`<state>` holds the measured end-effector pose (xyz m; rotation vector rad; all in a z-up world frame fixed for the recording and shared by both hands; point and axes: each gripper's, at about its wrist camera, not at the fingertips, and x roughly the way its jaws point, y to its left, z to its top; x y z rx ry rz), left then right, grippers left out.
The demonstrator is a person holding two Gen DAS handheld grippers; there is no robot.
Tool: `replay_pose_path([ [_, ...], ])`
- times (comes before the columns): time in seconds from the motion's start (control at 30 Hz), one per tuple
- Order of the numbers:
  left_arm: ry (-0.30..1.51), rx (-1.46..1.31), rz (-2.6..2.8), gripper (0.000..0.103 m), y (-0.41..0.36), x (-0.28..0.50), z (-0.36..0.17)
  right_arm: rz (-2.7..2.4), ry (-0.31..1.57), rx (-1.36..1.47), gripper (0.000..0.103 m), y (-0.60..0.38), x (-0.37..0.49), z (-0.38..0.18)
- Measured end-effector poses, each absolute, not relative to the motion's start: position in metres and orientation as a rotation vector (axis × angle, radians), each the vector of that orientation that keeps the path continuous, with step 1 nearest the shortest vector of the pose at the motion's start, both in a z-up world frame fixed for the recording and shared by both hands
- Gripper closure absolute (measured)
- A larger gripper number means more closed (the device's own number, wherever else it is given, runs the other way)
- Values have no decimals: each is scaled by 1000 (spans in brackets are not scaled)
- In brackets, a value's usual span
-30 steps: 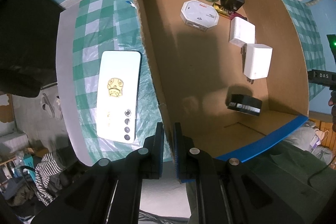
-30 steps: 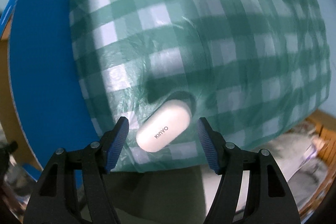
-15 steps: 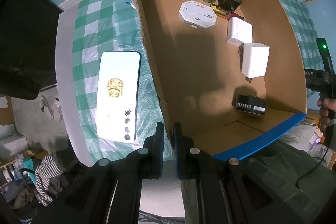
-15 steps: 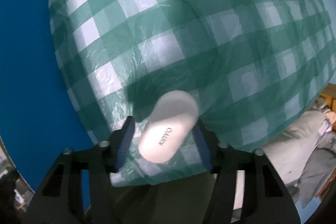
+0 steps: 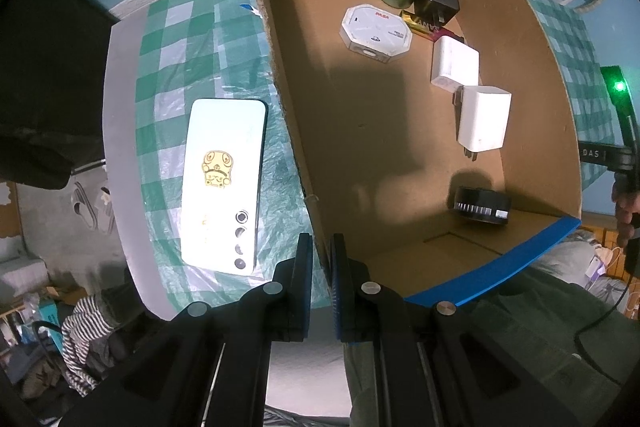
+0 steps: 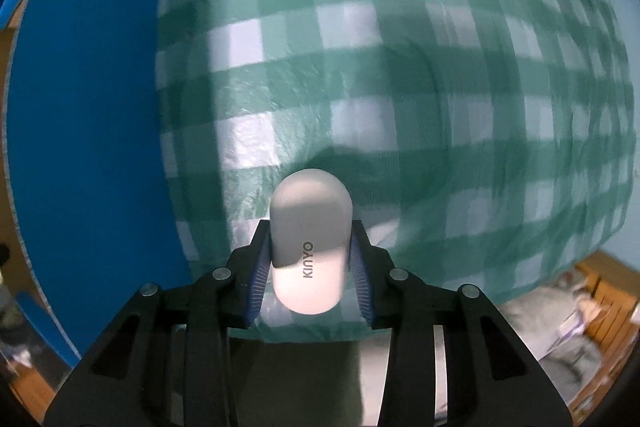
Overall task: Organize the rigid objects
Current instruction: 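Lift the white KINYO case with the right gripper over the box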
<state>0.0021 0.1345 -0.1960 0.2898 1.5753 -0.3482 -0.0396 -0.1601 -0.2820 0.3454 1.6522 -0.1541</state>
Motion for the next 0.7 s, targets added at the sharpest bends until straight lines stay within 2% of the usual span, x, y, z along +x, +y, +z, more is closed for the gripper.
replay_pose_path([
  [0.7,1576,258,-332,94,136,2,-195,66,1560,-4,67,-145,23,-194],
])
